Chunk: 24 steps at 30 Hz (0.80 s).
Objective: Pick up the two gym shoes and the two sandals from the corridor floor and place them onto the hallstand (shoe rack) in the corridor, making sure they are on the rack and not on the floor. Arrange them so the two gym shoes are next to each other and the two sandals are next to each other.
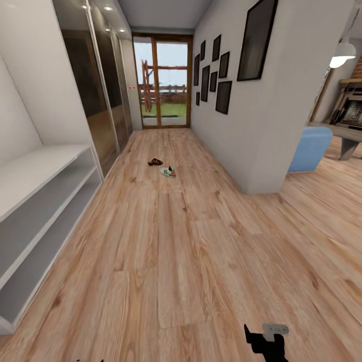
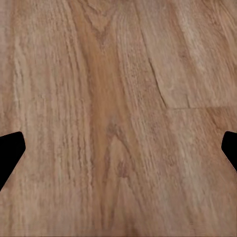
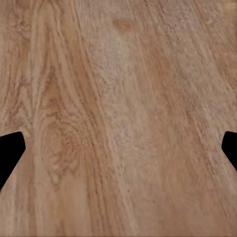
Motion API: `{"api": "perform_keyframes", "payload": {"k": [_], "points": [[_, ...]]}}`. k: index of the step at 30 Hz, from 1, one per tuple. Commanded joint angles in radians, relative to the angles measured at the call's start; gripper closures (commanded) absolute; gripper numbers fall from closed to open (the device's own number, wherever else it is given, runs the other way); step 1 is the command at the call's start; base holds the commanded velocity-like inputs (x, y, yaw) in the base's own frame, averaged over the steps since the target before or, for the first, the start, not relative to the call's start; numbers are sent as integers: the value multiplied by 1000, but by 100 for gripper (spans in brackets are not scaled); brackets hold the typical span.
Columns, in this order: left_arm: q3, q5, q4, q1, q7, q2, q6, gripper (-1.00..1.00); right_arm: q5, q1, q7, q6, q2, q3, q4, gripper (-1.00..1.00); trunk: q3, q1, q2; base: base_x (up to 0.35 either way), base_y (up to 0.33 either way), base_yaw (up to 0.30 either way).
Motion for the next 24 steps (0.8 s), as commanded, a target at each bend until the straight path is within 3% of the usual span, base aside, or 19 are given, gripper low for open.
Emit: {"api": "perform_keyframes", "payload": {"k": [1, 24], "points": [[2, 8, 1, -1, -9, 0, 2, -100, -8, -1, 1, -3, 0, 5, 1, -100, -1, 0, 0, 339, 0, 0], [2, 8, 1, -1, -8, 1, 2, -100, -6, -1, 2, -3, -3, 6, 1, -100, -1, 0, 0, 339, 0, 0]]}}
